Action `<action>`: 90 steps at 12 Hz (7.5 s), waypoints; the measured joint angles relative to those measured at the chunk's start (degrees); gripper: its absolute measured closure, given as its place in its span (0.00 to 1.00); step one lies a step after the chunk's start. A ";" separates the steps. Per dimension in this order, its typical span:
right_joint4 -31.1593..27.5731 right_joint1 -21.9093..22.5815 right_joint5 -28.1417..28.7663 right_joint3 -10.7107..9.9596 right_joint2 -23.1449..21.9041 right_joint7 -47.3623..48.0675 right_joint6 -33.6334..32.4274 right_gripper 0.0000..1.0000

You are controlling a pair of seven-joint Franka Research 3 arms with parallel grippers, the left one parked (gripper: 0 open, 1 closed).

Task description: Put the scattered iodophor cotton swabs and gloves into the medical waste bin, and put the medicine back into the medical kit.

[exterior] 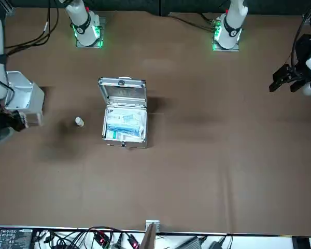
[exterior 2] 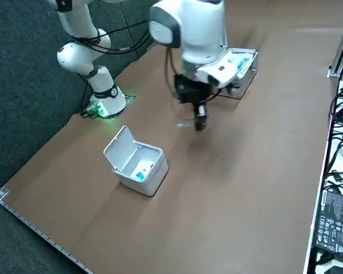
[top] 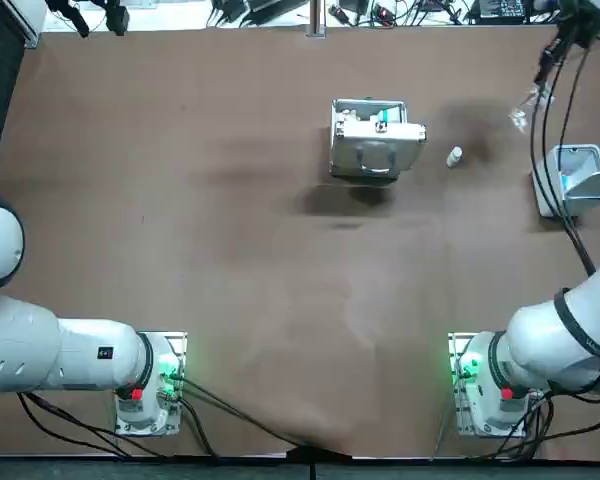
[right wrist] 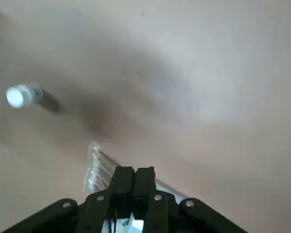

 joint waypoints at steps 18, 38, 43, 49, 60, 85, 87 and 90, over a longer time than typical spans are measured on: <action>-3.31 -14.87 -0.02 1.62 1.94 -12.88 -2.96 0.24; -9.45 8.96 6.82 4.32 -9.84 35.81 -3.86 0.00; -20.35 12.56 6.82 4.34 -12.93 42.40 7.29 0.00; -33.67 16.14 6.82 4.37 -13.94 47.30 24.45 0.00; -40.98 16.46 4.71 3.34 -7.26 47.80 41.42 0.00; -40.92 15.93 4.61 3.11 -5.82 47.80 41.89 0.61; -40.30 15.86 4.61 3.11 -6.01 47.84 41.31 0.61; -37.17 15.88 4.61 3.14 -7.56 47.84 36.78 0.61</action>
